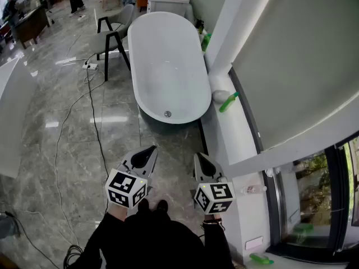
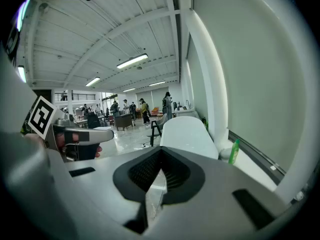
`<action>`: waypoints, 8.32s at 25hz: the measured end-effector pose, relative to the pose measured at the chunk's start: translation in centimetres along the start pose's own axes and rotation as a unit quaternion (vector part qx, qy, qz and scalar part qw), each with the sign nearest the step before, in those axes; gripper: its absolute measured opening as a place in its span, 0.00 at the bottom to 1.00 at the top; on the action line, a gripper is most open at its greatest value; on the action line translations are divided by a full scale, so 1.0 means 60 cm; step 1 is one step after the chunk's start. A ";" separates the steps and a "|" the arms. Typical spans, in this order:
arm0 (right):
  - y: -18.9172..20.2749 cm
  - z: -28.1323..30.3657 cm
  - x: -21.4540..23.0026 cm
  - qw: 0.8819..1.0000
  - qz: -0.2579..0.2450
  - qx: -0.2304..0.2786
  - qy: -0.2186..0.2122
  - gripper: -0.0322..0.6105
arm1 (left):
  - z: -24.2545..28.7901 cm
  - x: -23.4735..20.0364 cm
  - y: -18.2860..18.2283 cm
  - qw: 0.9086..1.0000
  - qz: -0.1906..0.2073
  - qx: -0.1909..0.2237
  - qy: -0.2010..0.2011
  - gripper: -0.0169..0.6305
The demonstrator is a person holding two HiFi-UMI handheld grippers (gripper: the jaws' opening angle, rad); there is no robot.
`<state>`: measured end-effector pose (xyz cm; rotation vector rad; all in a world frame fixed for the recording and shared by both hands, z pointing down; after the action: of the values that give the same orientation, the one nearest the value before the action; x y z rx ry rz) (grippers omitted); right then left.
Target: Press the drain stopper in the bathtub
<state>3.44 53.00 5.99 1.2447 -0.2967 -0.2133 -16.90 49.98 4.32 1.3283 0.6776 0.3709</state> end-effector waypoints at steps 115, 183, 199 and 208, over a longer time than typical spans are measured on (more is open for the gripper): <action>0.523 1.102 0.503 0.923 0.148 -0.354 -0.015 0.05 | 1.005 -0.667 0.683 0.899 -0.115 -0.414 -0.077 0.04; 0.750 1.175 0.551 0.854 0.252 -0.456 0.012 0.04 | 1.067 -0.716 1.049 0.833 -0.158 -0.515 -0.125 0.04; 0.739 1.162 0.550 0.857 0.245 -0.454 0.023 0.04 | 1.060 -0.710 1.025 0.839 -0.140 -0.512 -0.117 0.04; 0.710 1.169 0.555 0.863 0.244 -0.441 0.030 0.04 | 1.051 -0.714 0.991 0.840 -0.123 -0.516 -0.115 0.04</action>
<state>11.23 -7.32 70.34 0.2385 -0.3895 0.1311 -1.25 -10.91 77.72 0.2328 0.3280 0.2856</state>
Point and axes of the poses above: the fingertips, and each gripper's own axes: z forward along the fingers, x to its right, y out of its underside, the point moved 7 cm from there along -z, backward along the fingers, and after that the axes turned 3 degrees about x, right-handed, at the moved point
